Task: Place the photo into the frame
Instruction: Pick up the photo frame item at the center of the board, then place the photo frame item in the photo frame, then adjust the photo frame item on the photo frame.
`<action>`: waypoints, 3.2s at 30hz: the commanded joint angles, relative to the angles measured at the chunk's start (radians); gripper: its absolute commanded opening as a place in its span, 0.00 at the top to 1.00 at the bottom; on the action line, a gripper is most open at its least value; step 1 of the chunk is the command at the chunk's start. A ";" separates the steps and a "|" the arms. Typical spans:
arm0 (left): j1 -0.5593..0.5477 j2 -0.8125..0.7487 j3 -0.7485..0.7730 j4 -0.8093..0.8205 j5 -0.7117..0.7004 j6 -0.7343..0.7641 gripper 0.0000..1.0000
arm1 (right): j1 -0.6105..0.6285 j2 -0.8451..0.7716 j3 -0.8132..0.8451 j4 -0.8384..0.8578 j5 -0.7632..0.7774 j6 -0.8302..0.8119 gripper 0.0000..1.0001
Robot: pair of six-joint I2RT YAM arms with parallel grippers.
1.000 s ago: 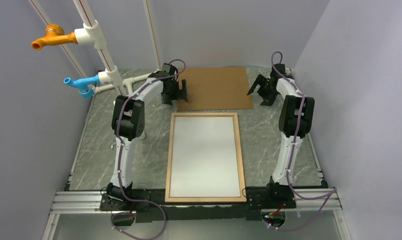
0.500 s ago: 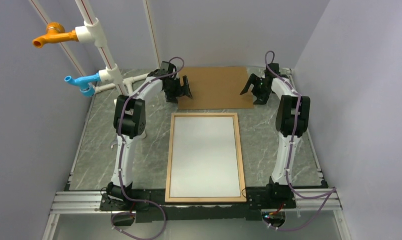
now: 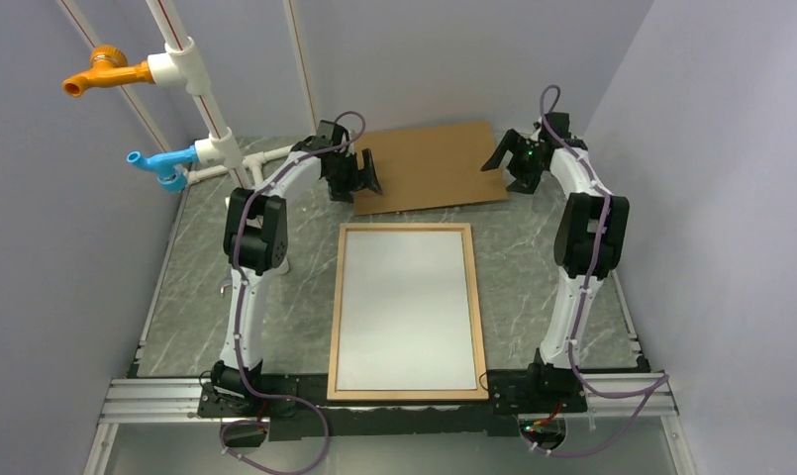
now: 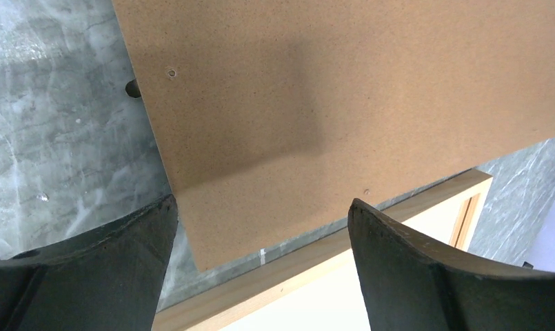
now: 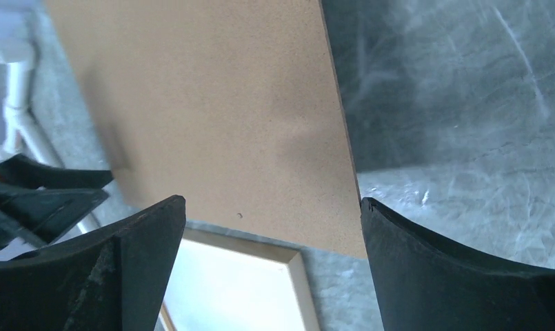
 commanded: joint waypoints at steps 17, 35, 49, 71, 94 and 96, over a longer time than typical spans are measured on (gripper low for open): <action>-0.239 -0.465 -0.307 -0.174 -0.100 0.135 0.07 | 0.104 -0.643 -0.609 -0.013 -0.198 -0.034 0.03; -0.532 -0.704 -0.527 -0.410 -0.765 -0.030 0.01 | 0.419 -1.337 -1.183 -0.137 0.094 0.161 0.00; -0.627 -0.946 -0.891 -0.075 -0.438 -0.250 0.06 | 0.367 -1.028 -0.947 -0.052 0.175 0.019 0.00; -0.704 -0.837 -1.139 0.452 -0.266 -0.555 0.09 | 0.146 -0.118 -0.099 -0.145 0.224 -0.125 0.00; -0.701 -0.773 -1.044 0.355 -0.407 -0.503 0.06 | 0.115 -0.442 -0.628 -0.048 0.024 -0.135 0.00; -0.700 -0.782 -1.030 0.340 -0.421 -0.491 0.05 | 0.115 -0.504 -0.701 -0.028 0.006 -0.125 0.00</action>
